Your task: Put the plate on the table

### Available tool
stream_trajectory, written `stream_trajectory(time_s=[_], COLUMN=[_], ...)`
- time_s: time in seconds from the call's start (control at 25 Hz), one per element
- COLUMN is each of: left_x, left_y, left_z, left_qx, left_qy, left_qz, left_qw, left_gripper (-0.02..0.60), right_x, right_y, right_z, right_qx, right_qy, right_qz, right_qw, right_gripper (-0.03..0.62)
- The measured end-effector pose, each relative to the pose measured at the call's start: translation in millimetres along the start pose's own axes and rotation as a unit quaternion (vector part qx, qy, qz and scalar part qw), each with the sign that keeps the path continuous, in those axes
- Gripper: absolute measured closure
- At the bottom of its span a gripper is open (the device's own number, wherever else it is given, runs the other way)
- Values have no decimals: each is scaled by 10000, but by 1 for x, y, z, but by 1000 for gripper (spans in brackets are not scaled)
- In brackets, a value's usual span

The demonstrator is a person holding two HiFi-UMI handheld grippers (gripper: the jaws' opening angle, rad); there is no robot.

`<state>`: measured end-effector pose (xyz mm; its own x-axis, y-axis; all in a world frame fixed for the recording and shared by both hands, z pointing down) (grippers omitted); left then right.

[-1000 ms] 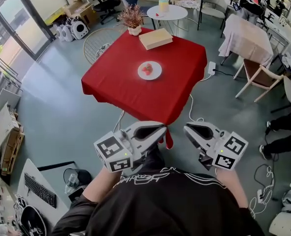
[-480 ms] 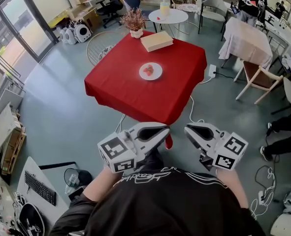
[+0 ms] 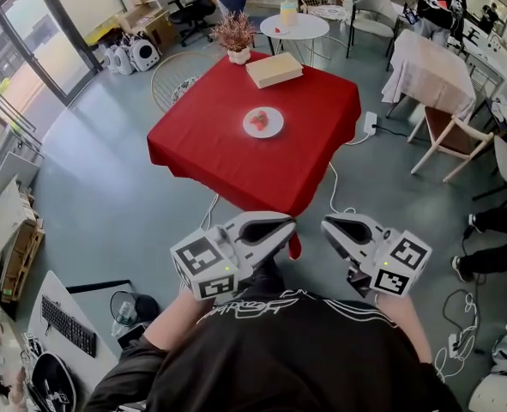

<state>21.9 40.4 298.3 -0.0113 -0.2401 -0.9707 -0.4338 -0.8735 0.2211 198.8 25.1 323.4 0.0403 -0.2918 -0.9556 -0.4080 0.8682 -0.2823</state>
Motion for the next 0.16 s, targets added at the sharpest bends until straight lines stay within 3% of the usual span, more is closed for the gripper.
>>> stream_trajectory(time_s=[0.16], left_x=[-3], left_y=[4], left_z=[-2], left_qx=[31], left_qy=[30], left_qz=[-51], left_qw=[10000], left_gripper=[575], right_x=[-1], right_y=[-3], right_z=[-3], right_qx=[-3], right_qy=[-7], right_qz=[2], right_qw=[10000], right_gripper=[586])
Point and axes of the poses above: the fingertips, and each gripper's own axes: z backward along the fingers, y to its left, x out of its top, the point moved 7 cm from there along z, backward along the fingers, and after that the axes turned 2 degrees about y, right-handed, at the moved point
